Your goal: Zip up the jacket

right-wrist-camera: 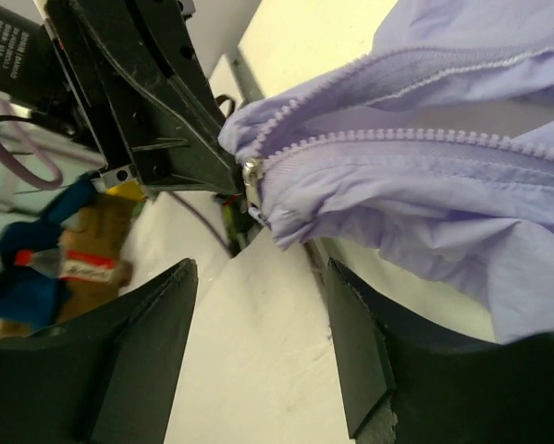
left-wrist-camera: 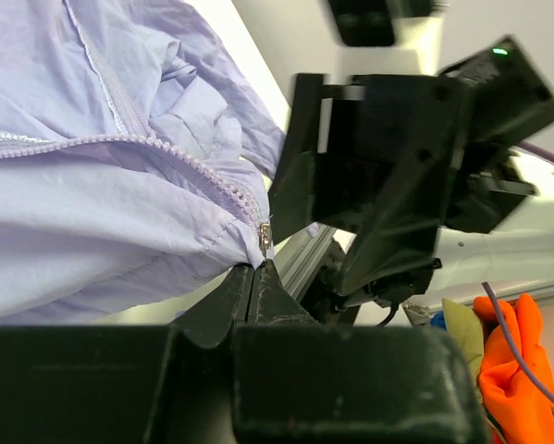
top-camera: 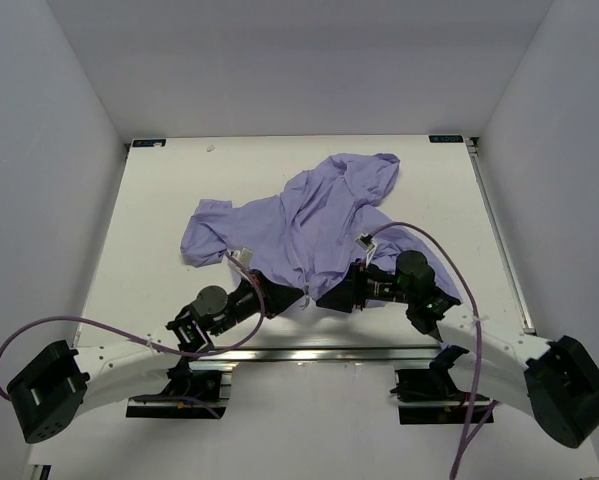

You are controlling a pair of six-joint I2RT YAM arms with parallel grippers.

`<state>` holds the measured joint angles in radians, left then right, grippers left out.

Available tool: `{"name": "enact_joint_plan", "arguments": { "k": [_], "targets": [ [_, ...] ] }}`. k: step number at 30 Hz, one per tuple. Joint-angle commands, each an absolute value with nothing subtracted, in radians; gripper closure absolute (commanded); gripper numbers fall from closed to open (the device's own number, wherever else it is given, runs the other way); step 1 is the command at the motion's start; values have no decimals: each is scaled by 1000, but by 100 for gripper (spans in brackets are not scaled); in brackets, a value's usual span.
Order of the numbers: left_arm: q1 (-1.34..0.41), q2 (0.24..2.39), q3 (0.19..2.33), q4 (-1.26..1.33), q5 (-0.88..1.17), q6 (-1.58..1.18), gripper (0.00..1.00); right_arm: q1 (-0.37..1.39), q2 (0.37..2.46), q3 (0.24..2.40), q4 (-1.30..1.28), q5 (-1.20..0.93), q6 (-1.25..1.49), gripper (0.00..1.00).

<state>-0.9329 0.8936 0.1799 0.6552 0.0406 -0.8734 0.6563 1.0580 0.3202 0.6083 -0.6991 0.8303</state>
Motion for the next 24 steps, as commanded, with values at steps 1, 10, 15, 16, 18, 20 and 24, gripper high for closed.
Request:
{"name": "enact_joint_plan", "arguments": {
  "k": [1,10,15,16,18,20,24],
  "targets": [
    [-933,890,233,638,25,-877,100,708,939,385,356,-526,637,36],
    [-934,907,291,560,20,-897,100,1079,790,402,209,11,454,42],
    [-933,910,290,572,21,-920,100,1311,906,449,236,352,453,47],
    [-933,905,290,575,20,-925,100,1327,923,451,248,445,457,47],
    [-933,900,285,584,20,-928,100,1347,968,465,265,523,505,47],
    [-934,890,281,586,18,-930,100,1350,992,462,305,568,525,46],
    [-934,885,275,588,17,-936,100,1359,1077,497,324,641,578,45]
  ]
}}
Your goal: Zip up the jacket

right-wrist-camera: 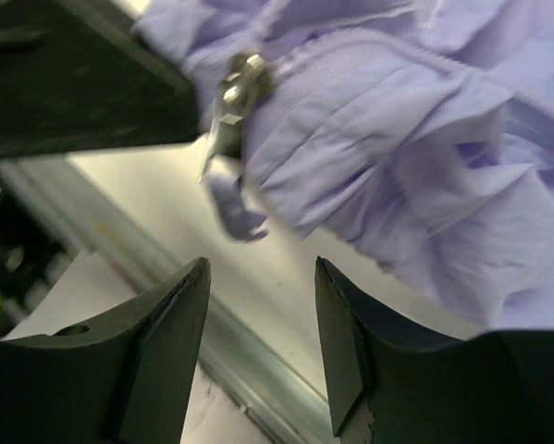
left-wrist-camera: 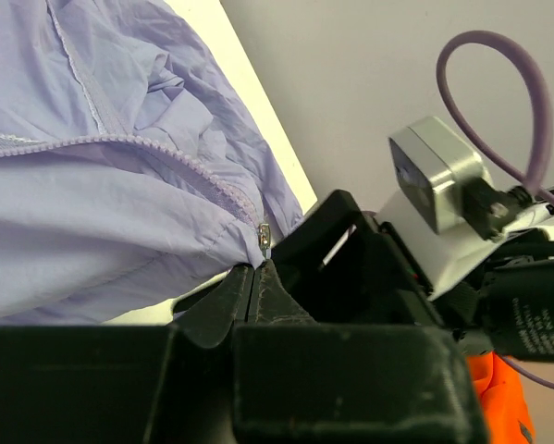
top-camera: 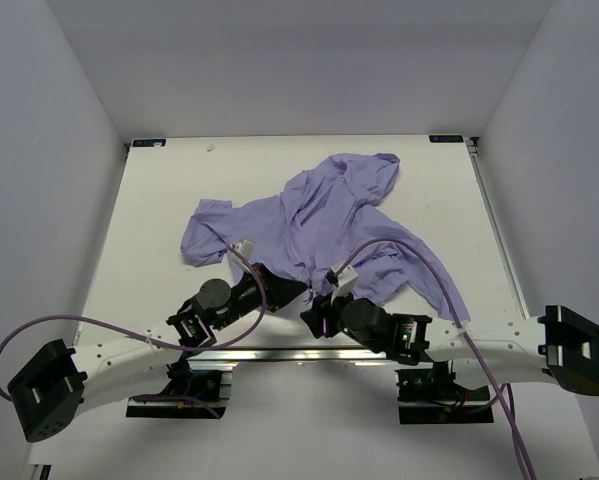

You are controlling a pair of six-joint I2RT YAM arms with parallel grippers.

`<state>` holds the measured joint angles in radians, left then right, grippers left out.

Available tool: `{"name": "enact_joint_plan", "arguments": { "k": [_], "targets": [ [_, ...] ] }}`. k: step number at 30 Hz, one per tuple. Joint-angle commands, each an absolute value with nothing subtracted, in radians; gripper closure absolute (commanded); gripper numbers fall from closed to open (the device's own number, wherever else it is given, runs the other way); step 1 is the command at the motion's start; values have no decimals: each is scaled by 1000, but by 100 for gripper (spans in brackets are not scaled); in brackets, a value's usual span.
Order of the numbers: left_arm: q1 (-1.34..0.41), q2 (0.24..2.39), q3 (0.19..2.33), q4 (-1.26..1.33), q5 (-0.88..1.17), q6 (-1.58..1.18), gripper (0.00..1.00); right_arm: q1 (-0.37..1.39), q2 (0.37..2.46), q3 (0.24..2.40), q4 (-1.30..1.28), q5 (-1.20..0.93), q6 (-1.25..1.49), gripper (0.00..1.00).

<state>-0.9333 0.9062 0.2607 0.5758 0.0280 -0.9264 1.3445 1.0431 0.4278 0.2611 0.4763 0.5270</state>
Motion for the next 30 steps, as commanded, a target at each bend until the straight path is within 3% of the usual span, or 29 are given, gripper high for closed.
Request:
{"name": "enact_joint_plan", "arguments": {
  "k": [1,11,14,15,18,30],
  "targets": [
    [-934,884,275,591,20,-936,100,1359,1091,503,324,650,580,45],
    [-934,893,267,603,28,-942,100,1361,1126,495,471,670,532,45],
    [-934,891,262,603,26,-942,100,1361,1126,505,473,680,528,69],
    [-934,891,264,600,23,-942,100,1361,1126,509,462,666,528,82],
    [-934,893,267,585,14,-940,100,1361,1112,526,405,631,543,100],
    [-934,894,307,439,34,-873,100,1304,1009,684,11,407,589,100]
  ]
}}
